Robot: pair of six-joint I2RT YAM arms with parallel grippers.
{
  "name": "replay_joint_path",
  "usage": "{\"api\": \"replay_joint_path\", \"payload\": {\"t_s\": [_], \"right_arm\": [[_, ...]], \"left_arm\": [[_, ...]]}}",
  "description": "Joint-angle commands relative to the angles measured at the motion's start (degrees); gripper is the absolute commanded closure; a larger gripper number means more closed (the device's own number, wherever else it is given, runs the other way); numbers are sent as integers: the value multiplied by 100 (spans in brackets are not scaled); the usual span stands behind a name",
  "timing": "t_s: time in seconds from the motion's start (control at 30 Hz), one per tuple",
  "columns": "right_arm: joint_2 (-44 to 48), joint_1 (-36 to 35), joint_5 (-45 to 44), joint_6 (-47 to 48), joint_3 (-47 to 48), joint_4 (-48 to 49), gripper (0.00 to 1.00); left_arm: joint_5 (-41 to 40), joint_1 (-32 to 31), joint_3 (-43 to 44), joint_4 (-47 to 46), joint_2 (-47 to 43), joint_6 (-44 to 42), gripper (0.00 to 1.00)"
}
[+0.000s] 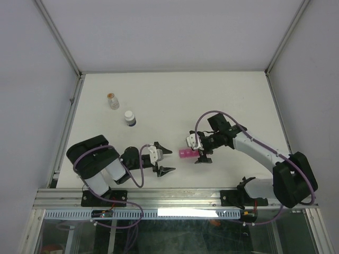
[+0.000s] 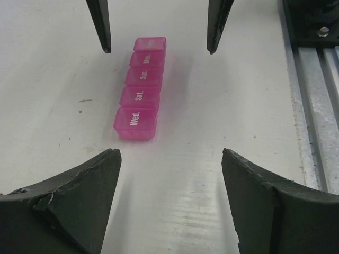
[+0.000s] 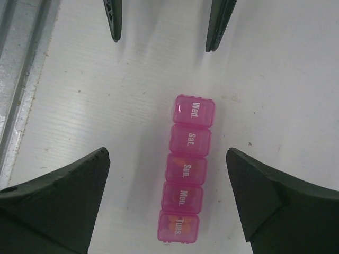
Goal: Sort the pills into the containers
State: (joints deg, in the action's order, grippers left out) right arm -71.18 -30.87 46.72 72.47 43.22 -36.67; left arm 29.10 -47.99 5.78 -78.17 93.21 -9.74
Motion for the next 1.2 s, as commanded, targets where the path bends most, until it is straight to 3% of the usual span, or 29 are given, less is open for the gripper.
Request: {"api": "replay_joint_path", "payload": {"t_s": [0.0,0.47,0.63,0.87,1.17], "right_arm": [[-476,-10,31,34,26,849,7],[-1373,-472,-784,-925,-118,2012,30],[-1431,-614,-1002,-930,-144,2060,36],[-1437,-665,-1111,-1016,-138,2069,52],[-1202,-744,-848,-1149,-128,1989,66]], "left_arm": [[-60,-40,341,-1422,785,-494,23],[-189,3,704,-1878,1759,-414,28],[-187,17,800,-1850,1822,-297,29],[-199,32,844,-1864,1859,-220,31],[-247,26,957,-2051,1943,-7,32]]}}
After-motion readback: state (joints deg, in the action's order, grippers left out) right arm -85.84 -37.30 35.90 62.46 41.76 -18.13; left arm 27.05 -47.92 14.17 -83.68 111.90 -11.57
